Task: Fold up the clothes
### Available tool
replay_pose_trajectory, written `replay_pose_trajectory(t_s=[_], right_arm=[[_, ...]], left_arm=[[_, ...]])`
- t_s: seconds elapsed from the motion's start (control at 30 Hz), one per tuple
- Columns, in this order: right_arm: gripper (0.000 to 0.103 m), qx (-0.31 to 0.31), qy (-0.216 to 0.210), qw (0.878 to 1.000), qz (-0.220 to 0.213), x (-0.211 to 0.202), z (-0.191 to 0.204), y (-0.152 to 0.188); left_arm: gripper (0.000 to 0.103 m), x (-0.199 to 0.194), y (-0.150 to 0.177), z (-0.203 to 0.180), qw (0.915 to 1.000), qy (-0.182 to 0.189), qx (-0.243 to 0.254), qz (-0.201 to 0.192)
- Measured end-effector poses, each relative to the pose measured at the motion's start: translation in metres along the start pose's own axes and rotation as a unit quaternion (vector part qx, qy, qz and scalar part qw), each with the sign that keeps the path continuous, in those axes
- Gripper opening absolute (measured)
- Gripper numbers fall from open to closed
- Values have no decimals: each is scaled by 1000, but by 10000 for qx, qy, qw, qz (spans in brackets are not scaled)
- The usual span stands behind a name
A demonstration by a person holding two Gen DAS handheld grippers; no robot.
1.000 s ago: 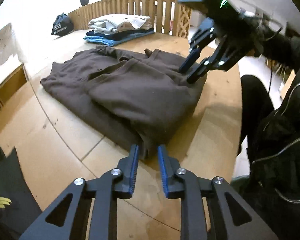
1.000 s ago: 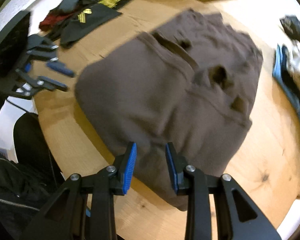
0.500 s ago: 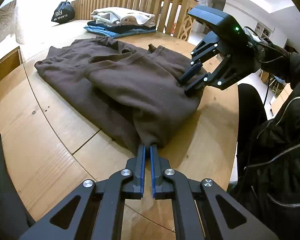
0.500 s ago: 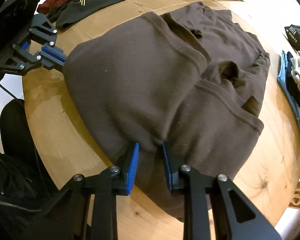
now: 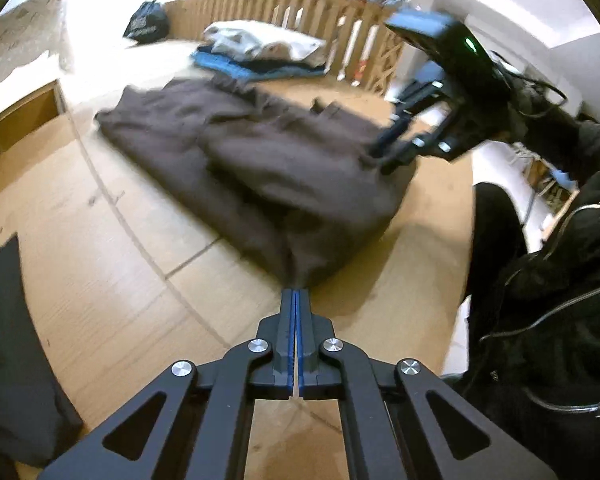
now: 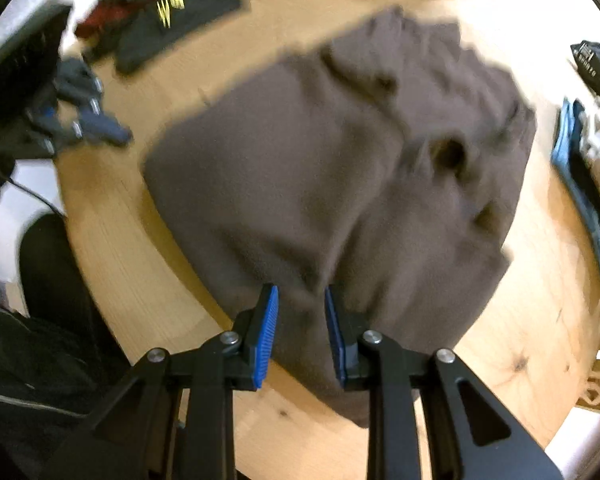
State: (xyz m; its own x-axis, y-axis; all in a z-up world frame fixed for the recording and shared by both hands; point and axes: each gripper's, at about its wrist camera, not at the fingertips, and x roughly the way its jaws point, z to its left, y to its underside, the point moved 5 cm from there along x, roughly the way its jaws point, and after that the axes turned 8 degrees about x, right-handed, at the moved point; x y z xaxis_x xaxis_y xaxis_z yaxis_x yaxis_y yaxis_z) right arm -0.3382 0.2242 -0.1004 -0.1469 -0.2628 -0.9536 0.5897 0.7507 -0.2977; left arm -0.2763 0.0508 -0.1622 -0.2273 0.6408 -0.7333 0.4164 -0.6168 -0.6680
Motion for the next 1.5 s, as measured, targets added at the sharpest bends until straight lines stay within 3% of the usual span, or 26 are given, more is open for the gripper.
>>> replay_pose_trajectory(t_s=[0.03, 0.07, 0.13, 0.3, 0.37, 0.5, 0.6, 0.63, 0.67, 0.77, 1.07, 1.17, 1.27, 1.37, 1.43, 1.5], right_arm=[[25, -5, -62, 9999, -125, -8, 1, -8], [30, -32, -138, 9997, -220, -15, 3, -19], [48, -194, -225, 9990, -319, -23, 14, -41], [51, -940, 263, 9948, -292, -9, 32, -69], [51, -1064, 156, 9941, -144, 10, 28, -87], [51, -1207, -468, 9914, 178, 39, 36, -116], [50, -1346, -530, 9890, 319, 54, 40, -123], [41, -1372, -594, 9879, 402, 57, 40, -122], [20, -1398, -657, 9868, 485, 59, 40, -120], [7, -1440, -679, 9864, 409, 49, 38, -114], [2, -1388, -726, 9862, -542, -25, 36, -106], [2, -1131, -903, 9877, -591, -8, 36, -117], [3, -1006, -630, 9918, -466, 31, 36, -128], [10, -522, -569, 9961, -418, 37, 17, -132], [17, -118, -730, 9945, -744, 12, -1, -128], [19, 201, -822, 9907, -1070, -18, -15, -114]], left_arm=[[3, -2, -6, -1, 9999, 50, 59, -76], [15, -1, -11, -1, 9997, 193, 92, -74], [32, 11, -19, 0, 9995, 269, 143, 36], [26, 45, -21, -3, 9973, 474, 276, 489], [24, 46, -20, -3, 9975, 487, 238, 460], [20, 41, -17, -2, 9984, 444, 115, 326], [19, 42, -16, -4, 9989, 366, 94, 281], [19, 42, -16, -4, 9990, 344, 81, 265], [18, 43, -17, -5, 9991, 338, 79, 250], [17, 42, -17, -6, 9994, 275, 56, 198], [16, 26, -7, -4, 9984, -103, -549, -118], [16, 27, -3, -5, 9974, -118, -700, -119], [16, 30, -3, -6, 9971, -165, -731, -88], [17, 29, -4, -10, 9969, -272, -734, -8], [15, 19, -4, -11, 9964, -345, -780, -27], [14, 7, -3, -11, 9957, -417, -827, -49]])
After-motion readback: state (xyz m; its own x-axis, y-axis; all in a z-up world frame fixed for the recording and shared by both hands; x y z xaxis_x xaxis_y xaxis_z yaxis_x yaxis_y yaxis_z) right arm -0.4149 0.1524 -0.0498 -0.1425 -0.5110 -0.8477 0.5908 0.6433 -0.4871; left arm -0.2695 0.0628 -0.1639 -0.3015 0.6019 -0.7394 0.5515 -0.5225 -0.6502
